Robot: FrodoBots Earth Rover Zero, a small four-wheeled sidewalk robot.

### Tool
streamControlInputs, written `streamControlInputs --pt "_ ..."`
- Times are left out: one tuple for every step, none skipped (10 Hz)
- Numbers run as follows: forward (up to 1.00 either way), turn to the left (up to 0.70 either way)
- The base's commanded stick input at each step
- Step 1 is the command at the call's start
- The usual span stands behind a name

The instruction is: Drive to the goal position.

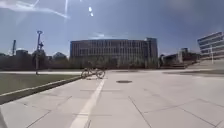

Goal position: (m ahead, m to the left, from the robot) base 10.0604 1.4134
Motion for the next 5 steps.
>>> streamControlInputs --pt "0.70 -0.01" --pt "0.70 -0.01" --pt "0.70 -0.01" --pt "0.70 -0.01" --pt "0.70 -0.01"
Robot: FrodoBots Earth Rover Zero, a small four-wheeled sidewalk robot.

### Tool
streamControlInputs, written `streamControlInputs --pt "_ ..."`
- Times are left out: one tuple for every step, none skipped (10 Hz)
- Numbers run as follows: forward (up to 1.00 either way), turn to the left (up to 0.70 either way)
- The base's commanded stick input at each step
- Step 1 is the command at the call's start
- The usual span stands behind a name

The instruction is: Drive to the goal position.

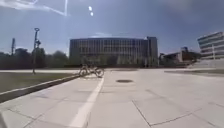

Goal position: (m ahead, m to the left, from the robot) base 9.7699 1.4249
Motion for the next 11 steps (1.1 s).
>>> streamControlInputs --pt "0.70 -0.01" --pt "0.70 -0.01" --pt "0.70 -0.01" --pt "0.70 -0.01" --pt "0.70 -0.01" --pt "0.70 -0.01" --pt "0.70 -0.01" --pt "0.70 -0.01" --pt "0.70 -0.01" --pt "0.70 -0.01" --pt "0.70 -0.01"
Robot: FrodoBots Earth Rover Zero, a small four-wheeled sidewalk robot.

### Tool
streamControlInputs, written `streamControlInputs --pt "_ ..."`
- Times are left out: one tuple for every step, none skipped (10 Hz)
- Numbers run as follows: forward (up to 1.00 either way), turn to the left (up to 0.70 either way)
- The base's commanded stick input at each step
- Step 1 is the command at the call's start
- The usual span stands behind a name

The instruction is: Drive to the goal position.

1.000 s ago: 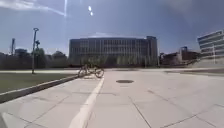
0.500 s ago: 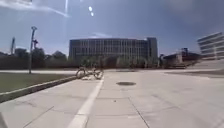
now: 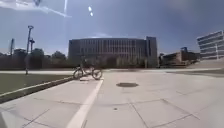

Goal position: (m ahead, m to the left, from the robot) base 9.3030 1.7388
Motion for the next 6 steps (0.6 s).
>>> streamControlInputs --pt "0.70 -0.01" --pt "0.70 -0.01" --pt "0.70 -0.01" --pt "0.70 -0.01" --pt "0.70 -0.01" --pt "0.70 -0.01"
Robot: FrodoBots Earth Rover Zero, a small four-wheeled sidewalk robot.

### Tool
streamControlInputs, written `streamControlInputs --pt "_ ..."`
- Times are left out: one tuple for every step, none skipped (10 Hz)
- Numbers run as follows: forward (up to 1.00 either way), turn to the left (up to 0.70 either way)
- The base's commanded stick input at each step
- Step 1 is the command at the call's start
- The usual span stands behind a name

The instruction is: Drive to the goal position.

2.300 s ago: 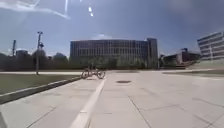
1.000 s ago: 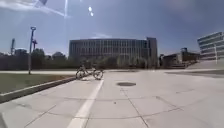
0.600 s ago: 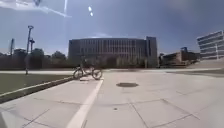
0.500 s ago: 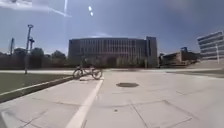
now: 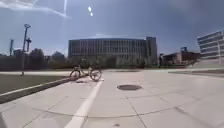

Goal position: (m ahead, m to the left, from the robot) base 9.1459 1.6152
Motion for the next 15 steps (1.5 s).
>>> streamControlInputs --pt "0.70 -0.01" --pt "0.70 -0.01" --pt "0.70 -0.01" --pt "0.70 -0.01" --pt "0.70 -0.01" --pt "0.70 -0.02" --pt "0.70 -0.02" --pt "0.70 -0.09" --pt "0.70 -0.35" --pt "0.70 -0.33" --pt "0.70 -0.19" --pt "0.70 -0.01" --pt "0.70 -0.01" --pt "0.70 -0.01" --pt "0.70 -0.01"
